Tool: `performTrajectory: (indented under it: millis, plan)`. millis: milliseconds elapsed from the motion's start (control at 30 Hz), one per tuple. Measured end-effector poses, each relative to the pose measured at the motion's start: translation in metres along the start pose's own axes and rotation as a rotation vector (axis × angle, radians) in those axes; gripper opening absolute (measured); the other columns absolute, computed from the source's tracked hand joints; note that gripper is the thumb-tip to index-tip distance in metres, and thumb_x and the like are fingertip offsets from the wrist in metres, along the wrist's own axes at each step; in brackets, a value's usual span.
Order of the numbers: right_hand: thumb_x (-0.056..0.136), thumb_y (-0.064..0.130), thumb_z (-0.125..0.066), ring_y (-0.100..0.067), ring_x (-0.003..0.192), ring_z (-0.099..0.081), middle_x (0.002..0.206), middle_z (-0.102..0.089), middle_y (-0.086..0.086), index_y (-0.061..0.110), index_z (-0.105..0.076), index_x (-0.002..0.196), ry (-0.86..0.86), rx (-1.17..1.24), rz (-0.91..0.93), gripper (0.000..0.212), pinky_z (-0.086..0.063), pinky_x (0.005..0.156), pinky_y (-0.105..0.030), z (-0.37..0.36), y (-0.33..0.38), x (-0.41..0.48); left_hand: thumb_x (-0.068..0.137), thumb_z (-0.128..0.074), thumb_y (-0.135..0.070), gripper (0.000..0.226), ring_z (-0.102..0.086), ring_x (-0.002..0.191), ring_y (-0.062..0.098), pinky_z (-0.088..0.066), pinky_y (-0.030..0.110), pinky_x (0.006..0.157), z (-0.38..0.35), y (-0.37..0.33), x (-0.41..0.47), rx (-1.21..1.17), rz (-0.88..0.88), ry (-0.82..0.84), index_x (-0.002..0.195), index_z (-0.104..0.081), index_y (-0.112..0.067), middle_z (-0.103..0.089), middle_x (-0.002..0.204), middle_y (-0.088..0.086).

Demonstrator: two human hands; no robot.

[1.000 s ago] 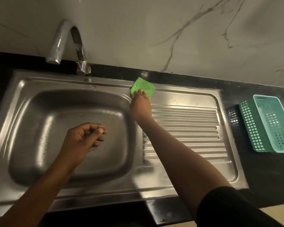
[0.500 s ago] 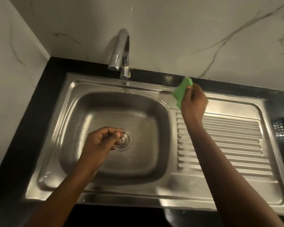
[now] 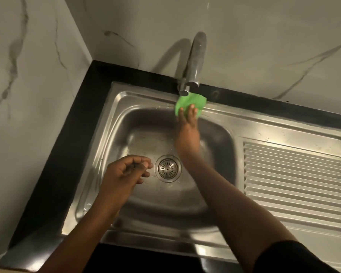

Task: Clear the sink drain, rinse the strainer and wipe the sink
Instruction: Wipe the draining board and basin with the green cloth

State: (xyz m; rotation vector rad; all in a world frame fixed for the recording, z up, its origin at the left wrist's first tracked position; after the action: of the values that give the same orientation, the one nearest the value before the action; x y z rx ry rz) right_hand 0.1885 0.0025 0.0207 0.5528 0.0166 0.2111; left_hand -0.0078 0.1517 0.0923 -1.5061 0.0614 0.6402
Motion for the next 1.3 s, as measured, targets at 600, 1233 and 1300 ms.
performTrajectory:
  millis: [600, 1233, 1300]
  plan:
    - [0.102, 0.004, -0.046, -0.035, 0.160, -0.016, 0.171, -0.024, -0.014, 0.010, -0.020, 0.165, 0.286, -0.166, 0.408, 0.069, -0.016, 0.131, -0.047, -0.079, 0.164, 0.021, 0.101, -0.066, -0.019, 0.014, -0.080, 0.093, 0.020, -0.062, 0.039, 0.086, 0.069, 0.004, -0.022, -0.037, 0.052, -0.164, 0.106, -0.079, -0.020, -0.083, 0.100, -0.004]
    - [0.100, 0.001, -0.056, -0.024, 0.161, -0.019, 0.170, -0.028, -0.010, 0.013, -0.040, 0.159, 0.782, 0.092, 0.750, 0.062, -0.028, 0.126, -0.039, -0.043, 0.168, -0.207, 0.097, -0.070, -0.024, 0.014, -0.079, 0.094, 0.024, -0.062, 0.025, 0.075, 0.118, -0.002, -0.056, -0.121, -0.051, -0.306, 0.103, -0.082, -0.026, -0.083, 0.104, 0.004]
    - [0.105, 0.005, -0.051, -0.025, 0.162, -0.012, 0.172, -0.019, -0.012, 0.011, -0.032, 0.162, 0.859, 0.003, 0.847, 0.060, -0.010, 0.130, -0.033, -0.044, 0.167, -0.228, 0.094, -0.069, -0.029, 0.016, -0.079, 0.094, 0.023, -0.060, 0.028, 0.075, 0.115, -0.004, -0.058, -0.120, -0.053, -0.294, 0.104, -0.082, -0.025, -0.083, 0.105, 0.003]
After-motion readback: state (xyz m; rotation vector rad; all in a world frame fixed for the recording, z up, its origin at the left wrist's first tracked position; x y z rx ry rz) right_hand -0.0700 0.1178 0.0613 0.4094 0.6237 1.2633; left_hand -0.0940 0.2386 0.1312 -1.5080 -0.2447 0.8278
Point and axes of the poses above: each hand's wrist, its own x-axis towards the middle knuckle, its own z-axis out of the back of the hand, y = z × x, the point moved 5 cm from there along x, towards the middle knuckle
